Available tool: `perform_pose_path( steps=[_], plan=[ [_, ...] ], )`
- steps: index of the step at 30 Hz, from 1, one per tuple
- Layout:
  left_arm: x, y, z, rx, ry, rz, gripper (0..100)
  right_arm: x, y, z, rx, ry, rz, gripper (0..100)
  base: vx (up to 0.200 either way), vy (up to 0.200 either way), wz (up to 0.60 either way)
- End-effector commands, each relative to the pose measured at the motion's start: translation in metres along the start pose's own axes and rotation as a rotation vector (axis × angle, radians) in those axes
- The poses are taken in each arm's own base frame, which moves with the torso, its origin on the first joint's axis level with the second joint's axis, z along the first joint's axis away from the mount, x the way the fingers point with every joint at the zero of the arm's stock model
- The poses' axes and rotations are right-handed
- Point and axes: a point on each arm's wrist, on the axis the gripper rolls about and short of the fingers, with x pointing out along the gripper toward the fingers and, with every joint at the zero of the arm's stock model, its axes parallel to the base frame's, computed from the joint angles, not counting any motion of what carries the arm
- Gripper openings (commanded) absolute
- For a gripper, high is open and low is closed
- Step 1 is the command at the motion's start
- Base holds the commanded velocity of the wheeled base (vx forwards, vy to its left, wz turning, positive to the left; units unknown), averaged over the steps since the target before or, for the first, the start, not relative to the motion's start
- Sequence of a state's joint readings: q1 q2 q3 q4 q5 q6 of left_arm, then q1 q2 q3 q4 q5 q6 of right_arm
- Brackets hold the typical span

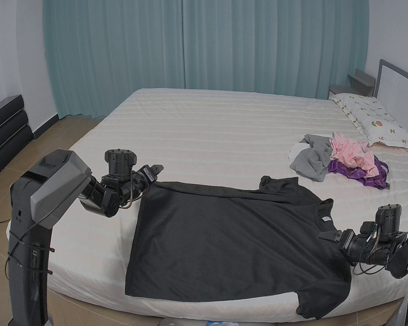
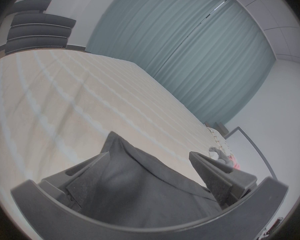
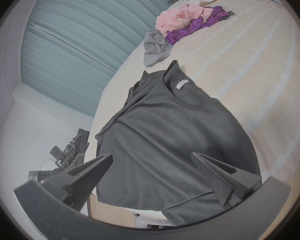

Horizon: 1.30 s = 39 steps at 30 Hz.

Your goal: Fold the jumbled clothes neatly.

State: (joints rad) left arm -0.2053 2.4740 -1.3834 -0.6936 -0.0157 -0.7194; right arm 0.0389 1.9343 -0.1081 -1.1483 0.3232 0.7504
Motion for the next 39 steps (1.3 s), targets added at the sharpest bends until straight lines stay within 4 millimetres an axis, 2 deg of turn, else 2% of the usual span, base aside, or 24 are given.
perform_pose_path(
  steps=[1, 6, 13, 14, 20, 24, 26, 29, 33, 35, 37, 39],
  plan=[
    [0.044, 0.037, -0.017, -0.008, 0.001, 0.085, 100, 0.001, -0.001, -0.002, 0.001, 0.012, -0.009, 100, 0.0, 0.0, 0.0],
    [0.05, 0.036, -0.004, -0.01, -0.023, 0.087, 100, 0.002, -0.001, -0.002, 0.001, 0.011, -0.01, 100, 0.0, 0.0, 0.0],
    [0.062, 0.042, -0.007, -0.01, -0.016, 0.094, 100, 0.007, -0.001, 0.0, -0.005, 0.007, -0.007, 100, 0.0, 0.0, 0.0],
    [0.063, 0.042, -0.007, -0.01, -0.018, 0.091, 0, 0.009, 0.0, 0.0, -0.009, 0.008, -0.004, 100, 0.0, 0.0, 0.0],
    [0.067, 0.04, -0.004, -0.011, -0.034, 0.084, 0, 0.024, 0.002, 0.004, -0.038, -0.028, 0.039, 100, 0.0, 0.0, 0.0],
    [0.065, 0.04, 0.013, -0.02, -0.09, 0.09, 0, 0.064, 0.004, 0.029, -0.065, -0.148, 0.052, 100, 0.0, 0.0, 0.0],
    [0.064, 0.04, 0.016, -0.02, -0.099, 0.092, 0, 0.073, 0.006, 0.036, -0.069, -0.177, 0.052, 100, 0.0, 0.0, 0.0],
    [0.061, 0.041, 0.025, -0.024, -0.12, 0.097, 0, 0.111, 0.015, 0.062, -0.085, -0.245, 0.056, 100, 0.0, 0.0, 0.0],
    [0.059, 0.041, 0.031, -0.025, -0.134, 0.097, 0, 0.133, 0.03, 0.09, -0.085, -0.255, 0.059, 100, 0.0, 0.0, 0.0],
    [0.057, 0.038, 0.034, -0.025, -0.142, 0.092, 0, 0.139, 0.031, 0.096, -0.082, -0.25, 0.054, 100, 0.0, 0.0, 0.0],
    [0.056, 0.037, 0.037, -0.024, -0.145, 0.087, 0, 0.158, 0.035, 0.111, -0.077, -0.247, 0.043, 100, 0.0, 0.0, 0.0],
    [0.057, 0.037, 0.035, -0.019, -0.142, 0.088, 0, 0.166, 0.04, 0.119, -0.08, -0.251, 0.047, 100, 0.0, 0.0, 0.0]
  ],
)
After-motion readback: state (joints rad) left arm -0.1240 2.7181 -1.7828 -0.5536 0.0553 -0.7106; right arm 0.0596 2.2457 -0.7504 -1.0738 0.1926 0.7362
